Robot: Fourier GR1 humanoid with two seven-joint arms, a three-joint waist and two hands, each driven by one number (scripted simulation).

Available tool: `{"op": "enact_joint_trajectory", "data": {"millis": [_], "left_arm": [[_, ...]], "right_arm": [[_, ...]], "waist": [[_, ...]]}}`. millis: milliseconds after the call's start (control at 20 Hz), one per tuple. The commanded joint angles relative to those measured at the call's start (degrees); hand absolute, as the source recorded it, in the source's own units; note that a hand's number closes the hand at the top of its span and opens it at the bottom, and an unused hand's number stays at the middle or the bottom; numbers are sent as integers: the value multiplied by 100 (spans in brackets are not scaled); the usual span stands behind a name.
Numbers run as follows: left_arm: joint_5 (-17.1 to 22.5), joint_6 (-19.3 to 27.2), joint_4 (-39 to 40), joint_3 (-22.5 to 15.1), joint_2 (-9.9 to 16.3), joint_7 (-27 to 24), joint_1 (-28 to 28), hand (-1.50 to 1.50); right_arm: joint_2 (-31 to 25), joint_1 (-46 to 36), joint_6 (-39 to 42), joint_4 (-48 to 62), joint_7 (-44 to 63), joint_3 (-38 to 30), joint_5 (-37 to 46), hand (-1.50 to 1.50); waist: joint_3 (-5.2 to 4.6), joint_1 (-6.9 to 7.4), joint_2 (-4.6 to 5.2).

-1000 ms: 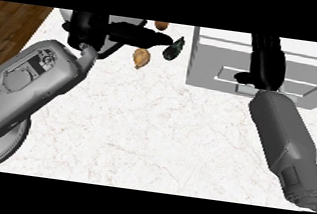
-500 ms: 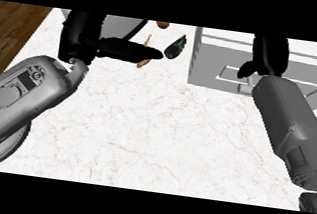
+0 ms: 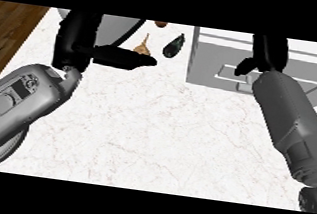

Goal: Pick up the can, place it into the drawer and close the drawer

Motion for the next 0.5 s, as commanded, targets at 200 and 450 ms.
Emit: {"op": "enact_joint_trajectory", "data": {"millis": [200, 450], "left_arm": [[-26, -28, -195, 104, 110, 36, 172, -150], [-22, -83, -297, 185, 215, -27, 465, -150]], "right_arm": [[564, -358, 308, -265, -876, -1111, -1407, -150], [638, -601, 862, -402, -1263, -1690, -2136, -150]], "waist": [[16, 47, -47], [6, -49, -94]]}}
